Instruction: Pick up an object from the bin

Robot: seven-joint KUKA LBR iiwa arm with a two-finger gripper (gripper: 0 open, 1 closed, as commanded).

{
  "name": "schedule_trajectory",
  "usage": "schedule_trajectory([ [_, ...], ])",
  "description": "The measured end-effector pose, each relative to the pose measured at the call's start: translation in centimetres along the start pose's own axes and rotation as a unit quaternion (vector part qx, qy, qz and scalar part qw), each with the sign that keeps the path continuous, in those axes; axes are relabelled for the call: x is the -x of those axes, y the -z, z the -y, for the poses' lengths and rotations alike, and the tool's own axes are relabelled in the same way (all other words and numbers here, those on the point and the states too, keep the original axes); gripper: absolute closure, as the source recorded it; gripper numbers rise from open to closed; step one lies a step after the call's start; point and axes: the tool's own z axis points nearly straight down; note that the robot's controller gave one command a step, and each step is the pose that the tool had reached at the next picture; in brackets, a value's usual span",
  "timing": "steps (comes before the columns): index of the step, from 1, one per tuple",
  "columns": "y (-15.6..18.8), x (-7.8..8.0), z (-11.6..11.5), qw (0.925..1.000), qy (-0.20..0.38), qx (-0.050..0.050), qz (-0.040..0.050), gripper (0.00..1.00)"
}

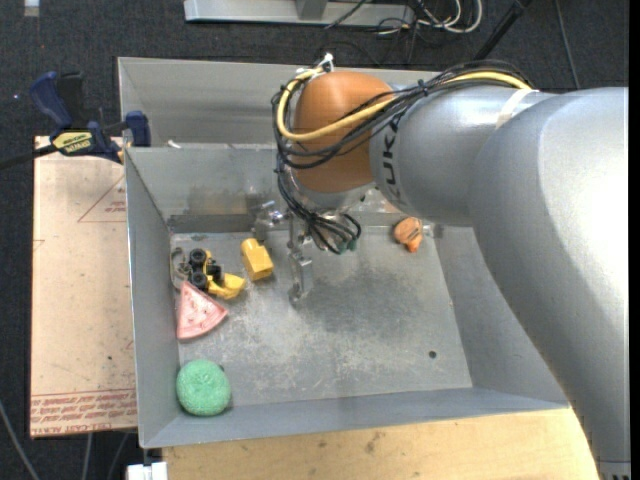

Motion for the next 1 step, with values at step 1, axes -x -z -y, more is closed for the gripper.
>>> schedule_trajectory([
  [1,-0.66,0.15,-2.74,0.9995,0.031,0.000,-0.0004,0.00],
])
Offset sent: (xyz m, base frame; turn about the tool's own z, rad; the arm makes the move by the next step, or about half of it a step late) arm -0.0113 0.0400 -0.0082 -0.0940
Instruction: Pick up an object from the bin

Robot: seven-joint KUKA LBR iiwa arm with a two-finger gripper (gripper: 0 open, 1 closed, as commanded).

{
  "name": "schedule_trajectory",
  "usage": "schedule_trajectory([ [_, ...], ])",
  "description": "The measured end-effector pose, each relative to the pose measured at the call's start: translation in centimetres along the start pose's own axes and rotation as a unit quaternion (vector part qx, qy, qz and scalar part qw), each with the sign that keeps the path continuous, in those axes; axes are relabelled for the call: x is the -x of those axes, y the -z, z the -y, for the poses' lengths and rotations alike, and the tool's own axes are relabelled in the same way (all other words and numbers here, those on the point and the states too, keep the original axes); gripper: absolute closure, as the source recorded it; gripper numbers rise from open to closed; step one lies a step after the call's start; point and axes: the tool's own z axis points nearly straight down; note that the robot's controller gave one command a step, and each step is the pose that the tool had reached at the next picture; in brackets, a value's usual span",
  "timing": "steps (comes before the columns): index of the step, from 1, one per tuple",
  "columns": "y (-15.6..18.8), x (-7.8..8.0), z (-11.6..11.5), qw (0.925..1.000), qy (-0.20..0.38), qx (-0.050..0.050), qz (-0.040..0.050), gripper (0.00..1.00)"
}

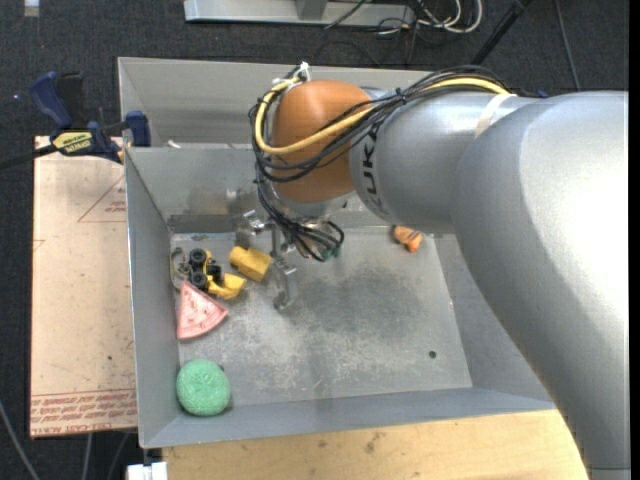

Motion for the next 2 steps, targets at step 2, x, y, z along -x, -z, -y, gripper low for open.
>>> schedule_trajectory([
  [2,-0.08,0.43,-1.42,0.9999,0.014,0.001,0.0005,1.00],
])
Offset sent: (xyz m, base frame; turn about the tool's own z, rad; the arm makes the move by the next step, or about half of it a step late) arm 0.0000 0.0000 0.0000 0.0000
